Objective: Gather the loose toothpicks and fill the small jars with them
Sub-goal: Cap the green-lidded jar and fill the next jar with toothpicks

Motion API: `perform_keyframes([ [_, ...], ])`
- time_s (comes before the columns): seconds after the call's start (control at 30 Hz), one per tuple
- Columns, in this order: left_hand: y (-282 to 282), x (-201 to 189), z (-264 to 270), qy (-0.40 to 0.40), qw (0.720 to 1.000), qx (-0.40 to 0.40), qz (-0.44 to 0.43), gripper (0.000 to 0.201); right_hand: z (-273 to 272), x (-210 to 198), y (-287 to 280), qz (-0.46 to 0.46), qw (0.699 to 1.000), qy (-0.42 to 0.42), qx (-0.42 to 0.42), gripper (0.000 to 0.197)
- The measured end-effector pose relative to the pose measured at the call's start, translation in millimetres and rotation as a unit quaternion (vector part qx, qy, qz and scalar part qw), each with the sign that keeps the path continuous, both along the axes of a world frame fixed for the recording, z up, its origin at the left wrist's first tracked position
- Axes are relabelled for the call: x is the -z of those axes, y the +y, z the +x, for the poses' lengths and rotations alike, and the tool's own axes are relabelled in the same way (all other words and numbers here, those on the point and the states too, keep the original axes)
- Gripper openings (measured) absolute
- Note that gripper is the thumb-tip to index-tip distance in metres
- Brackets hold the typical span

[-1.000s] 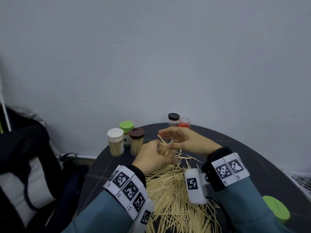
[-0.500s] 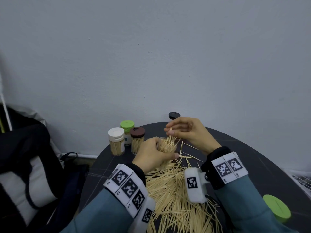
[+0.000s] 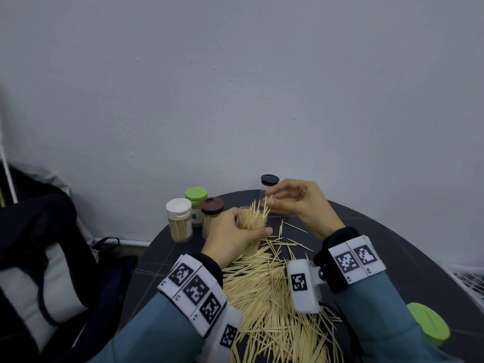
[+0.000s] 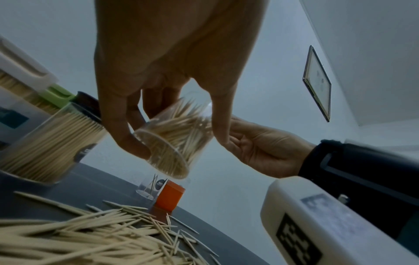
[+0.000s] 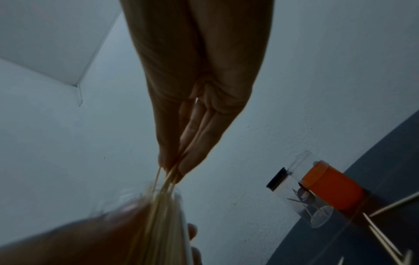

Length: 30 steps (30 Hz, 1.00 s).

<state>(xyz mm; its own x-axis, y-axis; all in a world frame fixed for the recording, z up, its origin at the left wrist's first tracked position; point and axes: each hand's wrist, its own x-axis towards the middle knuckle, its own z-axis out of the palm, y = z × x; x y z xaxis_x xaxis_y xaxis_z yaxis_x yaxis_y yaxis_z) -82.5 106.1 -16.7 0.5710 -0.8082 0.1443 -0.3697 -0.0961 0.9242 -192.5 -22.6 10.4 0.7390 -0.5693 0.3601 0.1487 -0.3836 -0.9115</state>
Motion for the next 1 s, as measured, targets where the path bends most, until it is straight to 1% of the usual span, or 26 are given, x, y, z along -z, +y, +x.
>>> perform_keyframes([
  [0.1, -0.3, 0.1, -0.7, 0.002, 1.0, 0.002, -0.001, 0.038, 1.8, 0.8, 3.3, -0.008, 0.999, 0.016, -0.027, 0.013],
  [0.17, 0.0, -0.2, -0.9, 0.001, 1.0, 0.004, -0.001, 0.037, 1.0, 0.0, 3.1, -0.021, 0.999, 0.027, -0.038, 0.016],
  [0.27, 1.0, -0.8, -0.2, -0.013, 1.0, 0.0, 0.0, 0.033, -1.2, -1.5, -1.1, -0.037, 0.998, 0.041, -0.025, 0.022],
  [0.33, 2.1, -1.3, 0.0, -0.029, 1.0, -0.008, 0.005, 0.034, -3.5, -2.9, -2.9, -0.043, 0.996, 0.076, -0.018, 0.026],
  [0.43, 2.9, -0.2, 0.6, -0.071, 0.997, -0.022, 0.016, 0.04, -5.1, -4.4, 1.2, -0.051, 0.989, 0.139, -0.03, 0.019],
  [0.5, 3.5, 0.0, 0.7, -0.098, 0.995, -0.028, 0.022, 0.042, -2.5, -2.8, 3.7, -0.066, 0.984, 0.16, -0.031, 0.012],
  [0.6, 4.7, -1.8, 1.7, -0.157, 0.987, -0.025, 0.03, 0.044, 1.4, 0.2, 6.7, -0.073, 0.981, 0.176, -0.045, 0.003],
  [0.67, 5.7, -3.1, 2.7, -0.19, 0.981, -0.026, 0.035, 0.045, 1.4, -0.3, 7.9, -0.073, 0.98, 0.178, -0.051, 0.005],
  [0.8, 7.0, -3.0, 4.5, -0.206, 0.977, -0.033, 0.039, 0.045, -0.6, -4.7, 8.3, -0.065, 0.983, 0.166, -0.049, 0.009],
  [0.87, 7.2, -2.4, 5.3, -0.214, 0.975, -0.035, 0.041, 0.045, -1.7, -6.0, 9.6, -0.066, 0.98, 0.176, -0.06, 0.01],
  [1.0, 6.6, -0.5, 6.4, -0.223, 0.973, -0.034, 0.052, 0.046, -1.8, -6.9, 13.1, -0.111, 0.97, 0.211, -0.042, 0.009],
])
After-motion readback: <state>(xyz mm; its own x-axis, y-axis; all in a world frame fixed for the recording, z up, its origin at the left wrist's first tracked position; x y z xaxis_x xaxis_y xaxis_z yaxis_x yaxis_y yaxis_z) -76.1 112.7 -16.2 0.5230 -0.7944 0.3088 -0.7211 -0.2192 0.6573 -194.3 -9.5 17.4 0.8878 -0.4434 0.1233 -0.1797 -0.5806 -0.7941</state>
